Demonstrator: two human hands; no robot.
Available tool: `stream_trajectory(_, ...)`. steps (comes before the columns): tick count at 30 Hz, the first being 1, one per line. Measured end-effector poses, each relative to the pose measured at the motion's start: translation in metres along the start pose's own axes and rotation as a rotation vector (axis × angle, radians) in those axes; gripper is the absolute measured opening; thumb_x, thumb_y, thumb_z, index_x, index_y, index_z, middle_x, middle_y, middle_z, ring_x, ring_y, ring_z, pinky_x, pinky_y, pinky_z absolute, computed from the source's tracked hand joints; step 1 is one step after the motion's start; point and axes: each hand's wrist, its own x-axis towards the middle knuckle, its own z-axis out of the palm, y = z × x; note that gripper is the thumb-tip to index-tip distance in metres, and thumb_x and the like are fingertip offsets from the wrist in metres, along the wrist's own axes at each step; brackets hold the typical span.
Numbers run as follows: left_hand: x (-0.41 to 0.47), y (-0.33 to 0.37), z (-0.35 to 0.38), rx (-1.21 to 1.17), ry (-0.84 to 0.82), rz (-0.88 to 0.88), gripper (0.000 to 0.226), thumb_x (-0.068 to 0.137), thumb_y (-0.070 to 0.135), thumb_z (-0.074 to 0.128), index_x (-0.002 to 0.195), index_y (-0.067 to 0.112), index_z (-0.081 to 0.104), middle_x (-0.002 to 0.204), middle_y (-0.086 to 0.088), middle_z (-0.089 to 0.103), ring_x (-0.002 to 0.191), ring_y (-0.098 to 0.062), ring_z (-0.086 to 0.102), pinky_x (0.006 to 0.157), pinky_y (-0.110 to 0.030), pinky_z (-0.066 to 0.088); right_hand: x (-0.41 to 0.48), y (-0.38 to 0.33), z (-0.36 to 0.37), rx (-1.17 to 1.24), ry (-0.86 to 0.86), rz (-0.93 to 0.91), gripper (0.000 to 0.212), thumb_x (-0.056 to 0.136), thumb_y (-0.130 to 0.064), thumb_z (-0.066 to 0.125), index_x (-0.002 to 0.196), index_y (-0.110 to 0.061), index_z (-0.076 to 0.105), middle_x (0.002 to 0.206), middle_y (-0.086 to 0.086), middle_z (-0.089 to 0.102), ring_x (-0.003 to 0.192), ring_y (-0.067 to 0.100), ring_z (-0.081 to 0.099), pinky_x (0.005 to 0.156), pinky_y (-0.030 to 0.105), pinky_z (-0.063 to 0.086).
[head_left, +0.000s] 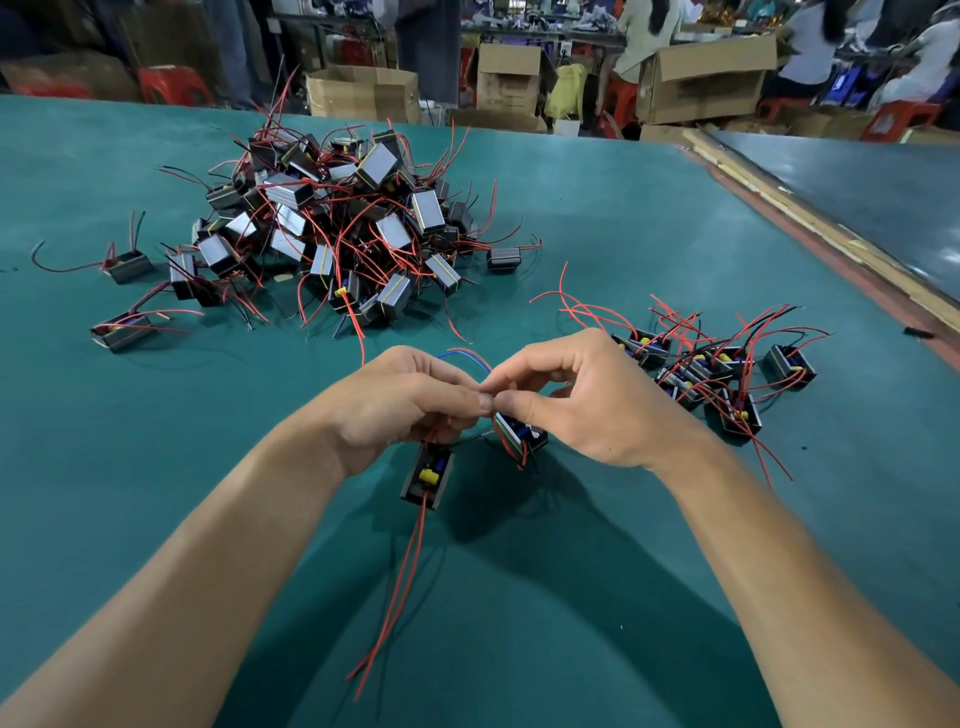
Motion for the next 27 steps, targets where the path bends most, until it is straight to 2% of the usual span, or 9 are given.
stream_trajectory(3,0.000,0.000,0.001,0.010,0.002,0.003,0.013,0.085,0.002,0.065,0.074,0.004,0.071,0.055,0.001,0.054,0.050,-0.010,0.044,0.051,-0.015,0.040,-0.001,-0.001,-0.002,0.018,-0.002,0.030,0.007,0.086,-0.016,0.077,0.081,-0.010,0.076,0.075,0.005,0.073,0.068,0.010,0.062,0.066,0.019,0.051)
stream_trajectory(8,0.001,-0.002,0.002,0.057,0.065,0.087,0.008,0.083,0.000,0.068,0.076,-0.001,0.071,0.053,0.000,0.053,0.047,-0.008,0.042,0.048,-0.015,0.036,0.000,-0.003,0.001,0.074,-0.038,0.158,0.021,0.087,-0.016,0.075,0.073,-0.002,0.068,0.063,0.012,0.063,0.059,0.017,0.050,0.053,0.031,0.043)
stream_trajectory(10,0.001,-0.002,0.003,0.104,0.080,0.159,0.010,0.084,0.000,0.069,0.074,0.002,0.073,0.053,0.001,0.055,0.050,-0.010,0.041,0.051,-0.017,0.035,0.001,-0.003,0.001,0.161,-0.053,0.255,0.021,0.085,-0.010,0.073,0.068,-0.003,0.064,0.061,0.008,0.057,0.055,0.015,0.047,0.045,0.023,0.037)
stream_trajectory(12,0.000,-0.003,0.006,0.163,0.081,0.237,0.016,0.084,0.000,0.070,0.072,0.008,0.074,0.056,0.003,0.059,0.054,-0.011,0.043,0.053,-0.021,0.036,0.003,-0.006,0.002,0.284,-0.047,0.366,0.012,0.073,-0.012,0.068,0.062,-0.008,0.061,0.059,0.007,0.055,0.049,0.012,0.047,0.040,0.020,0.033)
stream_trajectory(15,0.000,-0.004,0.009,0.240,0.088,0.339,0.020,0.085,0.002,0.071,0.070,0.015,0.073,0.056,0.010,0.062,0.054,-0.004,0.047,0.053,-0.018,0.038,0.005,-0.009,0.004,0.392,-0.028,0.476,0.005,0.062,-0.013,0.058,0.058,-0.010,0.058,0.056,0.006,0.053,0.047,0.013,0.044,0.039,0.018,0.028)
stream_trajectory(18,0.001,-0.004,0.011,0.299,0.121,0.415,0.019,0.084,0.001,0.072,0.069,0.014,0.073,0.057,0.011,0.064,0.052,0.001,0.049,0.054,-0.013,0.040,0.006,-0.007,0.004,0.391,-0.012,0.545,0.016,0.073,-0.006,0.057,0.057,-0.011,0.058,0.055,0.004,0.055,0.047,0.013,0.044,0.040,0.018,0.028)
stream_trajectory(20,0.003,-0.005,0.012,0.297,0.150,0.417,0.019,0.084,-0.001,0.070,0.069,0.009,0.073,0.058,0.008,0.062,0.054,-0.003,0.048,0.054,-0.016,0.039,0.007,-0.004,0.005,0.335,0.041,0.499,0.020,0.077,-0.003,0.058,0.059,-0.011,0.059,0.053,0.002,0.056,0.044,0.012,0.044,0.041,0.019,0.030)
stream_trajectory(23,0.006,-0.007,0.009,0.217,0.219,0.344,0.017,0.086,0.001,0.068,0.070,0.003,0.071,0.056,-0.001,0.053,0.055,-0.014,0.040,0.052,-0.024,0.033,0.006,0.000,0.009,0.158,0.138,0.232,0.021,0.083,0.002,0.065,0.067,-0.011,0.061,0.058,0.000,0.059,0.048,0.011,0.048,0.046,0.025,0.038)
stream_trajectory(27,0.009,-0.006,0.003,0.131,0.241,0.239,0.014,0.086,0.003,0.067,0.074,-0.002,0.071,0.052,-0.002,0.051,0.050,-0.012,0.043,0.051,-0.018,0.036,0.004,0.003,0.009,-0.049,0.196,0.019,0.013,0.083,-0.006,0.073,0.074,-0.015,0.068,0.068,0.000,0.068,0.054,0.020,0.059,0.056,0.036,0.049)
